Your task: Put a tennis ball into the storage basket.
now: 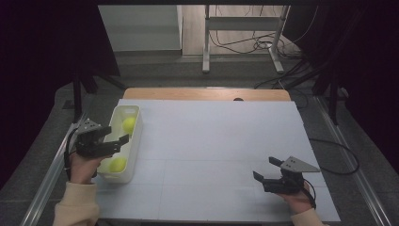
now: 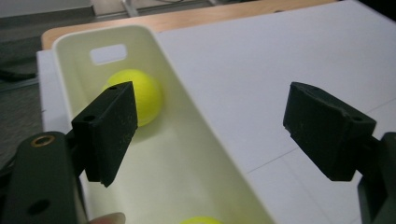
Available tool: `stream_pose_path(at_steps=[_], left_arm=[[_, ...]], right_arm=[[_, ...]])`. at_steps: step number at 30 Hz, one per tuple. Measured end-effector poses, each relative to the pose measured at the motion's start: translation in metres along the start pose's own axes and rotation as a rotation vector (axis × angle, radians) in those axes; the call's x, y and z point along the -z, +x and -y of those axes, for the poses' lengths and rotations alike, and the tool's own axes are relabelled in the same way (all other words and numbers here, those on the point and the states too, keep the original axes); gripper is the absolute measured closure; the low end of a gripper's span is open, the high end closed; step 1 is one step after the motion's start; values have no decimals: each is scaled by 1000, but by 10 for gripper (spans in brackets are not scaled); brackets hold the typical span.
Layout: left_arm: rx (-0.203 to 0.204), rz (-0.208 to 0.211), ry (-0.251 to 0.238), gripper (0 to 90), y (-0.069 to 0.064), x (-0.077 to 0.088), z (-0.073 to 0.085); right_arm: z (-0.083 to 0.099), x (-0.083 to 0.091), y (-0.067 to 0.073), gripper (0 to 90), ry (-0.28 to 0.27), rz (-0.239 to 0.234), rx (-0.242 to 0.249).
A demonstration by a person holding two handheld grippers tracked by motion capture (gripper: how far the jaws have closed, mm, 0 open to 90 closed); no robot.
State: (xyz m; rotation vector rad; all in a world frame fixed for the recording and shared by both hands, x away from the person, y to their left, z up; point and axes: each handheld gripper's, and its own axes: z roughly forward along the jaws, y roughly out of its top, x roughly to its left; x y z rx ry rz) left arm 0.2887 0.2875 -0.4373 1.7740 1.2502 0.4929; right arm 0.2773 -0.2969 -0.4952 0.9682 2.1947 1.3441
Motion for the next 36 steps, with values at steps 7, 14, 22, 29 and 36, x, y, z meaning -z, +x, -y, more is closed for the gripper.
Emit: stream_pose_path(at_steps=[7,14,22,29,36], left_arm=[[-22,88,-39,177,-16,2,-5],[-57,159,-58,165,-39,-2,-7],[-141,220,-58,150,-73,-11,-6],[-208,292,-48,146,-104,-20,2],[-253,333,-30,142,-129,-31,17]], right_arm=[[0,0,0,147,0,0,0],[0,0,0,147,1,-1,1],[0,2,1,147,-4,-6,4],[2,2,2,147,2,-26,16],[6,2,5,147,16,-46,21]])
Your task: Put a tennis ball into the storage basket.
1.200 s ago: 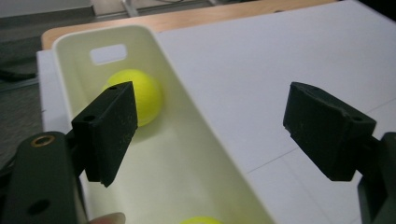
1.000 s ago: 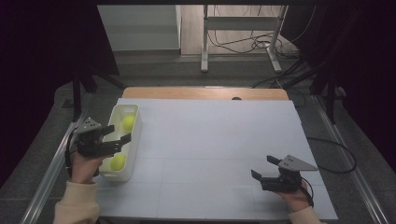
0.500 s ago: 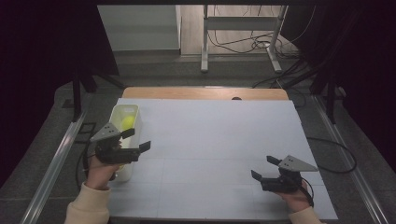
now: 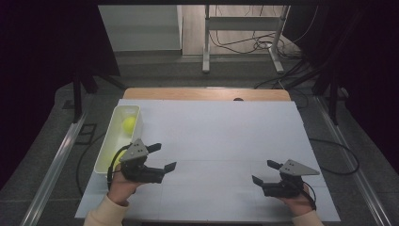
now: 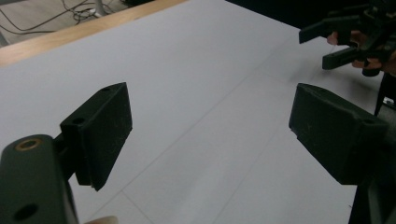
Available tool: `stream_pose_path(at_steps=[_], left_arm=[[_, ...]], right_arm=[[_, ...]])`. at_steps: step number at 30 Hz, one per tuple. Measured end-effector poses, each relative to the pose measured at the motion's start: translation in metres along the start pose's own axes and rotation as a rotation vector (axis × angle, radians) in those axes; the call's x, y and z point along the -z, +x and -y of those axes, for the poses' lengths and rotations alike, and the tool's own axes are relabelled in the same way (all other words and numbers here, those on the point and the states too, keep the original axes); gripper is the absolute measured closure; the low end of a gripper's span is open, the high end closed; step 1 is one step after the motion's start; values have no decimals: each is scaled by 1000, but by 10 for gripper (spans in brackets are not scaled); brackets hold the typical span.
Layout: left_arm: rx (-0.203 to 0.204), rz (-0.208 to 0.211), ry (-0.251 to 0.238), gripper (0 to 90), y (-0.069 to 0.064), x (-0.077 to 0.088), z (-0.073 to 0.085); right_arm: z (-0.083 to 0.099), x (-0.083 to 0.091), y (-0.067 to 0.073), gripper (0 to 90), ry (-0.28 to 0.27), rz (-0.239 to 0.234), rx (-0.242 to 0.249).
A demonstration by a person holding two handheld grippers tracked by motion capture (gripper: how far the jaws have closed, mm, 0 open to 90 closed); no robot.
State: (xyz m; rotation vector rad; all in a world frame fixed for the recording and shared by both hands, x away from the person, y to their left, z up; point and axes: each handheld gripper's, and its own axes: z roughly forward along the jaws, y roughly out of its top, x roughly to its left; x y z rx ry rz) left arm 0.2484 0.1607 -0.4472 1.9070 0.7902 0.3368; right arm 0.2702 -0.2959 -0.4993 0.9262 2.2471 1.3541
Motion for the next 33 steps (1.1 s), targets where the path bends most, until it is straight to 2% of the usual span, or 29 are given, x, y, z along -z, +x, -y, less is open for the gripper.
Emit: stream_pose_path(at_steps=[5,8,13,17,19,26,30,33], left_arm=[[-5,3,23,142,-9,-7,13],[-1,0,27,142,-10,-7,19],[43,-19,29,143,-7,-5,45],[45,-41,42,143,-4,-3,60],[41,-36,40,150,-2,-3,67],[42,-42,50,150,1,-6,69],[62,-44,36,151,3,-5,69],[56,-43,43,150,4,-7,69]], right_arm=[[2,3,1,147,2,2,3],[3,3,2,147,4,-1,1],[5,4,4,147,13,-15,9],[6,3,5,147,11,-31,8],[8,2,5,147,14,-42,9],[9,-2,10,146,41,-75,37],[9,-3,10,146,36,-79,40],[10,-3,8,142,39,-75,43]])
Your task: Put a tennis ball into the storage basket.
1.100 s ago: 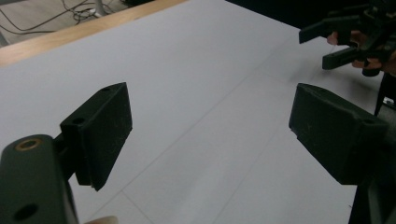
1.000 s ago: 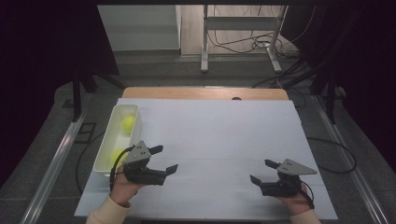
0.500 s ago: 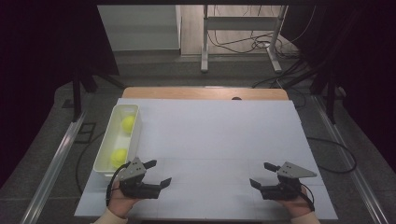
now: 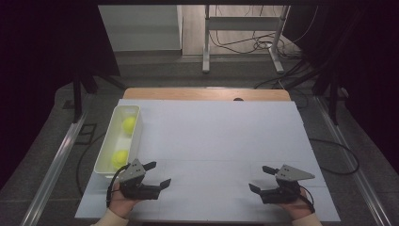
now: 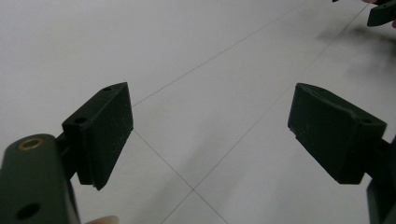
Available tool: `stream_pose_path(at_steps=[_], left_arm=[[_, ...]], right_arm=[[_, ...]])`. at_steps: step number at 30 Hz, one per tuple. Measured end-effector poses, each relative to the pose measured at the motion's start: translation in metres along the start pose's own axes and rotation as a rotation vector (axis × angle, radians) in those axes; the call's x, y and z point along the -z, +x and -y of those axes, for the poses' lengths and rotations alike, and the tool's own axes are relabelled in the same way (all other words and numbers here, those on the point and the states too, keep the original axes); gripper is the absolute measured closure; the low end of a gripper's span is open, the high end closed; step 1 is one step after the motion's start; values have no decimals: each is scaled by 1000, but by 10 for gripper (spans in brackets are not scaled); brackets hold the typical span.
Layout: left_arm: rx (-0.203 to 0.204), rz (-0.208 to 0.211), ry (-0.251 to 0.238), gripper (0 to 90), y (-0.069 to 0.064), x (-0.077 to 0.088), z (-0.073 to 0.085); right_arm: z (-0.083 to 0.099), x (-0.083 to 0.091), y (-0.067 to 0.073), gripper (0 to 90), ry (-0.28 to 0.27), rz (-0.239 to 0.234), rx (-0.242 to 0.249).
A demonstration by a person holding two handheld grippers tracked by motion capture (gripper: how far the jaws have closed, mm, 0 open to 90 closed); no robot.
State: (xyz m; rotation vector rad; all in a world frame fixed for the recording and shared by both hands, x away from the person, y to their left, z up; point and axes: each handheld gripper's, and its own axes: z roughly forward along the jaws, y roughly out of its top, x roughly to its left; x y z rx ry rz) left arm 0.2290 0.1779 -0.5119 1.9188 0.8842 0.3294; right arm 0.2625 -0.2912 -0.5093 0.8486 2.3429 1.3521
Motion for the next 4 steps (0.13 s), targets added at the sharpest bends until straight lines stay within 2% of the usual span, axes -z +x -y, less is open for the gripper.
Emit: stream_pose_path(at_steps=[4], left_arm=[[-4,-2,4,150,0,-1,1]], right_arm=[[0,-1,0,140,8,1,9]])
